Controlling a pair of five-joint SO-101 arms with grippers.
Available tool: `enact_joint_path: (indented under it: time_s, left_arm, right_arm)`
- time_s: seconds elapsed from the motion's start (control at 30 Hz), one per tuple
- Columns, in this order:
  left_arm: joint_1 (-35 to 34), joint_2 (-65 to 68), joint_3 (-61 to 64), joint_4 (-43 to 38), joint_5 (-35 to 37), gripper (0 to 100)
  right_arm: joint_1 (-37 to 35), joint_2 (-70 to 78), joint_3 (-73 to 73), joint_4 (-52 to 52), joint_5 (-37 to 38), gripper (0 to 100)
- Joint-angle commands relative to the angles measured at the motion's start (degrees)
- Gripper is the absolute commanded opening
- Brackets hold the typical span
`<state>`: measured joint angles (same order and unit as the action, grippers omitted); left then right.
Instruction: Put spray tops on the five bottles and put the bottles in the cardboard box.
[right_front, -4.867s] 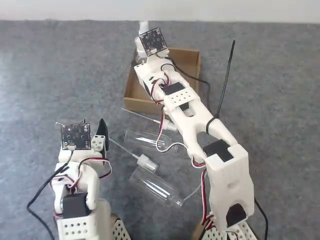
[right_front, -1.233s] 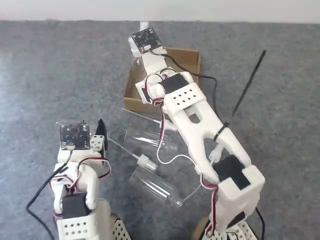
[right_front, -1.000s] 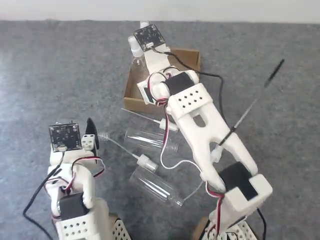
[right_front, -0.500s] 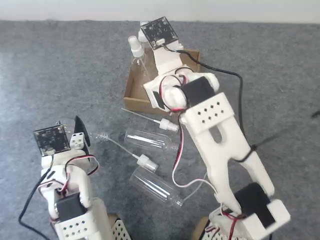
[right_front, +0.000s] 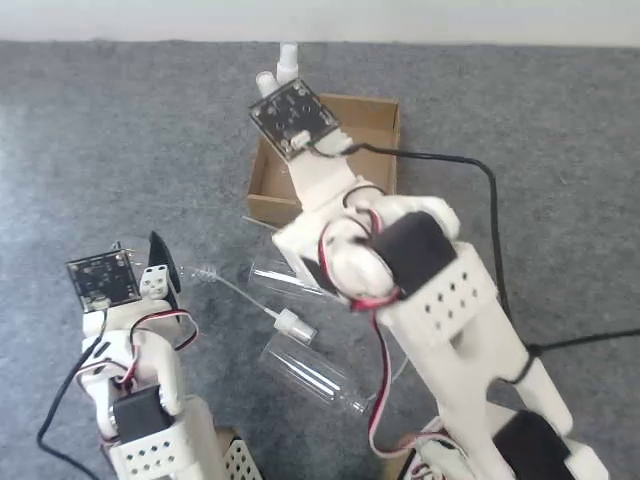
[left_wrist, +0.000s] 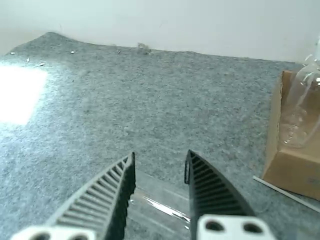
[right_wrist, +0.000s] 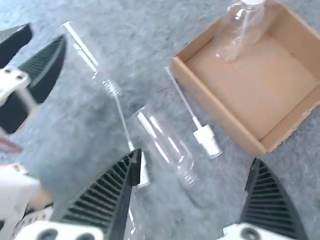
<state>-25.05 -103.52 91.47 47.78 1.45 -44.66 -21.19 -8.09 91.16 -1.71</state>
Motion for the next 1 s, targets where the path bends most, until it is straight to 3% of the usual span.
enact_joint_path:
  time_s: [0.0, 0.53, 0.97]
  left_arm:
    - [-0.2, -1.1, -0.5, -1.8, 1.1, 15]
    - [-0.4, -1.1, -0.5, -1.8, 1.0, 15]
    - [-0.4, -1.1, -0.5, -1.8, 1.0, 15]
  right_arm:
    - [-1.1, -4.2, -1.5, 2.9, 1.0, 29.2]
    - [-6.5, -4.8, -1.3, 11.4, 0.9, 29.3]
    - [-9.5, -15.9, 18.9, 5.9, 0.9, 29.5]
